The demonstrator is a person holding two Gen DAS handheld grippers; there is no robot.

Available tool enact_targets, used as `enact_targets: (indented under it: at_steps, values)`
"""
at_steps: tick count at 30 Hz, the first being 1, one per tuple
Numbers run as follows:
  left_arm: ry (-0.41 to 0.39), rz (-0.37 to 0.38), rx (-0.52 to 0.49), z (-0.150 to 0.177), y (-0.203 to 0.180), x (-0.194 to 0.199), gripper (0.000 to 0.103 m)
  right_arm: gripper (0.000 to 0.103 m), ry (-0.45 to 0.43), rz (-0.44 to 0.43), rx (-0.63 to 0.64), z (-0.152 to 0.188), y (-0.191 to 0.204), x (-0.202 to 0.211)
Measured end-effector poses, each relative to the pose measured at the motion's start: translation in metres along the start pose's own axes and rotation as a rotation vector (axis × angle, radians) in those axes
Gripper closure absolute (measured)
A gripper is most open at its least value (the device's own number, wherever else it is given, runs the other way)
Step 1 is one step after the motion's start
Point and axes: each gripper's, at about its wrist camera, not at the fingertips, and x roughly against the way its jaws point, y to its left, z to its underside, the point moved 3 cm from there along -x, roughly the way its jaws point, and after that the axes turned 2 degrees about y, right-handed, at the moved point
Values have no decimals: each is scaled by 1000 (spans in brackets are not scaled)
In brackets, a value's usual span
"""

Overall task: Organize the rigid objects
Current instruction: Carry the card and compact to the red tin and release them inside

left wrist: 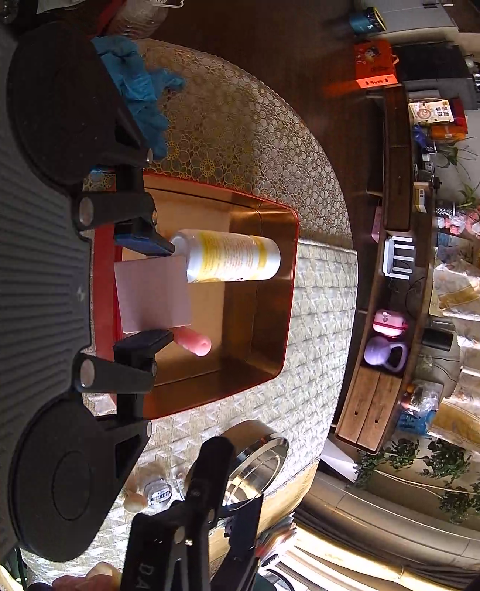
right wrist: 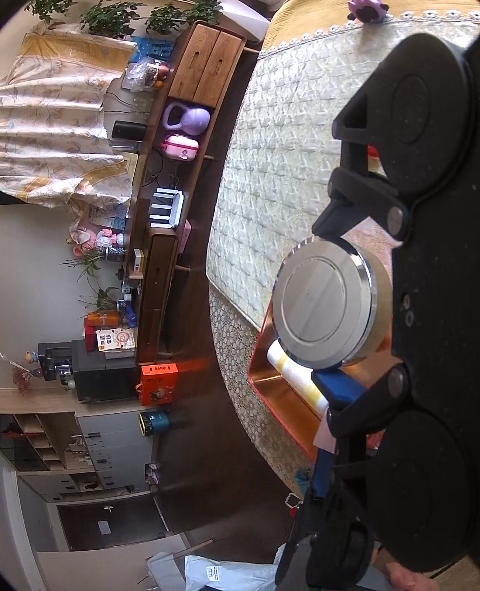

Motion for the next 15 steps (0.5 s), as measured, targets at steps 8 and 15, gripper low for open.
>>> enact_targets:
  at_steps: [8,15]
  values:
    - [46,-4,11,-3,5,-25,60,26,72,11,26,-9,6,-56]
    - [88,-6,-14,1,1,-44,60,26,145,19,60,-11,15,-92]
